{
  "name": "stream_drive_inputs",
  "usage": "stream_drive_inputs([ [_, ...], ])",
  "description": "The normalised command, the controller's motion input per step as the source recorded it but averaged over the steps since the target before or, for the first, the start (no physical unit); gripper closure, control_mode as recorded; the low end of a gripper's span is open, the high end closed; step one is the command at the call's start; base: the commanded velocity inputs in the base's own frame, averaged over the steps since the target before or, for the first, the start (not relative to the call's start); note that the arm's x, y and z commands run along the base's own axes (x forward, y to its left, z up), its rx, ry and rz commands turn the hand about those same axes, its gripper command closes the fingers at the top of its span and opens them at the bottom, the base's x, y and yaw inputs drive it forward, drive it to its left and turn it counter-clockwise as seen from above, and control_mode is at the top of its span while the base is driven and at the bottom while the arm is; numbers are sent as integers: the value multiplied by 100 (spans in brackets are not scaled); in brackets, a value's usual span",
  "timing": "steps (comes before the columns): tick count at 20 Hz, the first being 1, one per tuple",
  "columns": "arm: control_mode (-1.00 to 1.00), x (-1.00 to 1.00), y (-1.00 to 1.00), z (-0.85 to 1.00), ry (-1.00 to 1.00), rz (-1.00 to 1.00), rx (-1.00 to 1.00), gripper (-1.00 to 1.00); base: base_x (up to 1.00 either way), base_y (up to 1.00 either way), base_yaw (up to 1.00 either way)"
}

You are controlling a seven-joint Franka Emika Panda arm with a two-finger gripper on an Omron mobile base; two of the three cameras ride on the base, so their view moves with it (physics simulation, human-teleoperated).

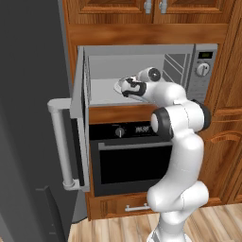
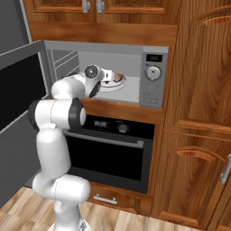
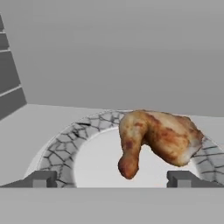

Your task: Transport the chicken drumstick from the fridge to the microwave and turn on the microwave.

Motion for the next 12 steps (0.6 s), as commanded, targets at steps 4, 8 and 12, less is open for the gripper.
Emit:
stream_drive_inputs([
  [4,-100,-45,0,6,0,0,0,-100,0,0,0],
  [8,-100,-45,0,10,0,0,0,-100,0,0,0],
  [12,-100,-42,0,17,0,0,0,-100,0,0,0],
])
